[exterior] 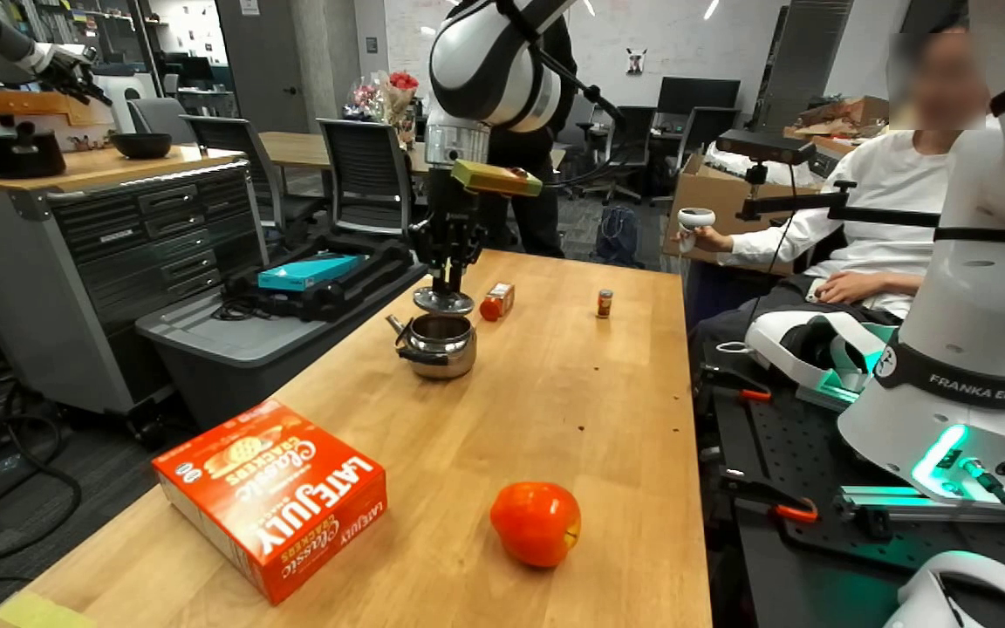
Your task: Put the lid on the metal tea pot
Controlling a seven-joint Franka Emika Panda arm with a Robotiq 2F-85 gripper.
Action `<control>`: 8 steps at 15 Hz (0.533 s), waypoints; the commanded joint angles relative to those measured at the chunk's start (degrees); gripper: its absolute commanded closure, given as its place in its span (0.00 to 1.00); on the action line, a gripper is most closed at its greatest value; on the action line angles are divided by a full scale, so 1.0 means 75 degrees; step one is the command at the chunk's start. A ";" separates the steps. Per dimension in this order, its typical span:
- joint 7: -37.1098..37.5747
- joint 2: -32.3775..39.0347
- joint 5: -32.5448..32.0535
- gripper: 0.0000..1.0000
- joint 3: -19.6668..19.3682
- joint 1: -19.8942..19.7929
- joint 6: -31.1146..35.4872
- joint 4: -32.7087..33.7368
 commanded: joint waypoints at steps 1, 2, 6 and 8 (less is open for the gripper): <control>0.0200 0.0431 0.0075 0.93 -0.0009 -0.0001 -0.0085 0.0541; 0.0225 0.0498 0.0061 0.93 -0.0016 0.0000 -0.0082 0.0594; 0.0329 0.0738 0.0031 0.93 -0.0050 -0.0011 -0.0109 0.0786; 0.0370 0.0842 -0.0012 0.93 -0.0084 -0.0004 -0.0082 0.0816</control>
